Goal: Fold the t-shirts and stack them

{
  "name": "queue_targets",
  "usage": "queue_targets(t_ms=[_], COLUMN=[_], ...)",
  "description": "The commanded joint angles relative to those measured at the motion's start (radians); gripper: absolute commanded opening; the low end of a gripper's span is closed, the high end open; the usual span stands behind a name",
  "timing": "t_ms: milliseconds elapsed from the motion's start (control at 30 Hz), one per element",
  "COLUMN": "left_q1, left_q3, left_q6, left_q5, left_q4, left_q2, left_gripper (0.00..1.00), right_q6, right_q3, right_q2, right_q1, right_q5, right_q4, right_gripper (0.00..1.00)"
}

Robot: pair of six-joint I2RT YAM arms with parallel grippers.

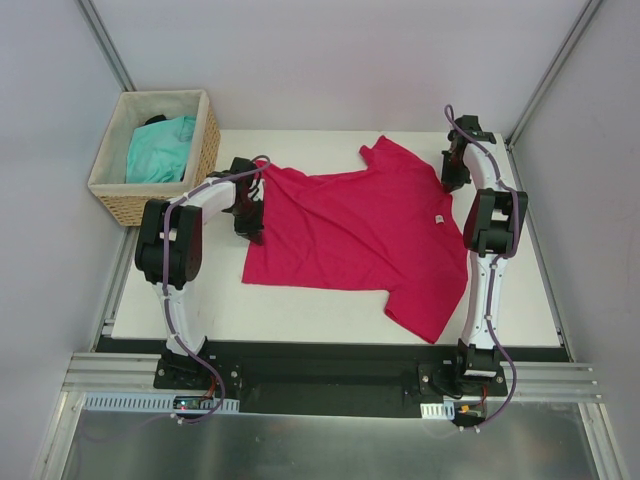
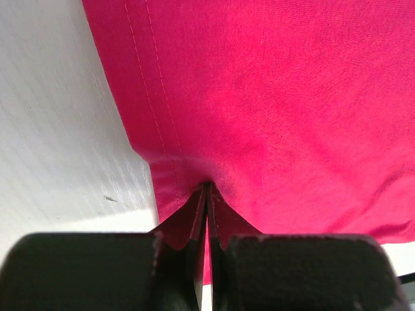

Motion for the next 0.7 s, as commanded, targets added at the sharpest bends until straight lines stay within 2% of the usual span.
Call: queue_targets(t_ms=[0, 133, 267, 667], left_q1=[-0.008, -0.009, -0.009, -0.011], left_q3=[0.015, 0.007, -0.005, 0.029], left_q6=[0.003, 0.003, 0.011, 0.017], left_q5=[-0.028, -0.041, -0.045, -0.044], left_q4=[-0.006, -0.04, -0.061, -0.093], left_q2=[0.022, 0.011, -0.009, -0.009], left_gripper=[0.0, 0.0, 0.0, 0.0], right_q6=[-0.006, -0.003, 0.001, 0.023], right_q3=[0.006, 0.018, 0.029, 0.025], right_q2=[0.0, -0.003, 0.011, 0.002], right_q1=[-0.015, -0.031, -0.067, -0.098], right_q5=[0.032, 0.172, 0.225, 0.085], right_q4=[-0.006, -0.029, -0.041, -0.001], right_gripper=[0.01, 0.01, 0.01, 0.02])
